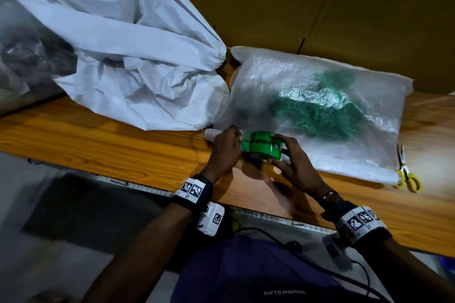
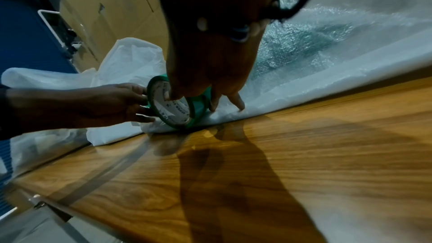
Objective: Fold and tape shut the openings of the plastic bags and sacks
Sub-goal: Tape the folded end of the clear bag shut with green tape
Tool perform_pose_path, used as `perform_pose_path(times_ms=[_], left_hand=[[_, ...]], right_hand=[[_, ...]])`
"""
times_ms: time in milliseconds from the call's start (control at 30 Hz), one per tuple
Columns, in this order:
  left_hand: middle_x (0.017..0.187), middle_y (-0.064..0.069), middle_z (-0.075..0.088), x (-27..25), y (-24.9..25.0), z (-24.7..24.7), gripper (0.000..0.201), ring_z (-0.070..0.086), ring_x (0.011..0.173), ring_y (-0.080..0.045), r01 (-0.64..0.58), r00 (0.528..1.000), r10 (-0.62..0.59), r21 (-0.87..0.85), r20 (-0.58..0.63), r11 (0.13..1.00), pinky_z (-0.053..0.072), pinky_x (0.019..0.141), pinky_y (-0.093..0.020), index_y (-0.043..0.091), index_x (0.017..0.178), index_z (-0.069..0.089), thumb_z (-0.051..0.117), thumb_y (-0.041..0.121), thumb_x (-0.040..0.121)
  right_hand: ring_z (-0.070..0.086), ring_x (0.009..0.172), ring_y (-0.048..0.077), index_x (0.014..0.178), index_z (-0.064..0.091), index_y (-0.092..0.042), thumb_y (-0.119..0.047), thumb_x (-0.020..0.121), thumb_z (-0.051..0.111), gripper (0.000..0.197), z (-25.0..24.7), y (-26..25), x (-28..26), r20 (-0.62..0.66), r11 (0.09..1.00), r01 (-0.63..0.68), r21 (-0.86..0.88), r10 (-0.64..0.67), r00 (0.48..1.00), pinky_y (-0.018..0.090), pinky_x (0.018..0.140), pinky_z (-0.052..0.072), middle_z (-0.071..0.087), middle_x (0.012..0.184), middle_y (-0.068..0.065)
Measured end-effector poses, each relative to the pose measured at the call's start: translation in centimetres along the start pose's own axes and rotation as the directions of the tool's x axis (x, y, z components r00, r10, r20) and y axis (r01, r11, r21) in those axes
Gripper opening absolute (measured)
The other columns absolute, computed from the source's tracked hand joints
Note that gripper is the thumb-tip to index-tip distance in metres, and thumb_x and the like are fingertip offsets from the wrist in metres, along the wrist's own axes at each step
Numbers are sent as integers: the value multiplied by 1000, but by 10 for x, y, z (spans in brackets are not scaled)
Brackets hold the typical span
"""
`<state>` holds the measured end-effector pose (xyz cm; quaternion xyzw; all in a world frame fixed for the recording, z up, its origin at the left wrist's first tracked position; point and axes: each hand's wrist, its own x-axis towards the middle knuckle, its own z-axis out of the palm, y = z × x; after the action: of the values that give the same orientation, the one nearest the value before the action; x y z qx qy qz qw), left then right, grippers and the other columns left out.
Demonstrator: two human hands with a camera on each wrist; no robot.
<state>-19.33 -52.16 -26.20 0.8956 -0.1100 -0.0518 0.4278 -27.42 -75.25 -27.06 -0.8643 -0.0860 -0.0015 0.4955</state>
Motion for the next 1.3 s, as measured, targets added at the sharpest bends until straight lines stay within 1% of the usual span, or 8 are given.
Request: perform_pose_path(times_ms=[67,167,300,433,667,967,1100,1300], left_hand=[[82,-8,60,5,-2,-10,11,60,80,-32,8,999,-9,-13,-52,1000,32,64,-32,8,91,57,57,-3,89],[85,-14,64,13,-10,-25,9,60,80,-30,-9,997,11,27,-72,1000,32,64,-31,6,91,59,57,-2,89],[92,-7,57,15,-21,-34,15,57,86,-25,4,1000,-2,92,-23,996,36,69,-29,13,95,53,53,-2,96],[96,-17,61,12,-29,-38,12,61,88,-36,-56,998,51,147,43,988,42,68,-38,4,108,55,47,1,100],[102,-27,70,12,-20,-38,40,67,89,-43,-117,989,83,297,126,948,36,68,-37,-5,143,46,44,1,104],[74,-27,59,-50,-20,-14,46,57,58,-37,-163,984,174,219,-30,962,30,51,-36,-10,142,49,43,13,102],[72,-23,61,-88,-5,9,26,59,58,-39,-72,996,78,113,-48,991,35,46,-40,-3,125,46,43,10,103],[74,-8,55,-102,16,21,9,47,57,-9,45,979,-45,-4,-199,999,30,51,-23,5,103,51,44,9,108]], right_hand=[[53,126,15,152,41,-35,-35,103,65,54,1,-1,3,-1,995,5,-103,-5,1000,9,99,43,45,142,3],[60,113,27,157,37,-38,-50,105,55,57,4,-5,10,36,975,-14,-220,23,999,33,92,52,41,139,5],[64,99,31,162,23,-47,-45,103,61,70,9,-9,16,120,937,19,-350,25,992,29,82,47,40,139,9],[65,102,36,164,9,-46,-26,95,76,98,18,0,14,103,911,12,-411,34,994,43,81,52,47,145,11],[60,117,36,164,3,-43,-67,87,47,91,19,5,15,32,872,-33,-488,55,998,43,79,37,61,138,14],[64,110,34,164,-2,-50,-69,94,43,86,-13,4,-19,201,878,82,-471,17,979,49,80,51,57,140,8],[66,94,32,163,2,-52,-57,92,54,89,-29,4,-45,284,878,122,-462,16,959,50,78,55,56,130,7],[66,90,44,163,-1,-52,-63,95,46,84,-29,-1,-42,371,837,247,-488,-57,927,45,70,52,49,136,14]])
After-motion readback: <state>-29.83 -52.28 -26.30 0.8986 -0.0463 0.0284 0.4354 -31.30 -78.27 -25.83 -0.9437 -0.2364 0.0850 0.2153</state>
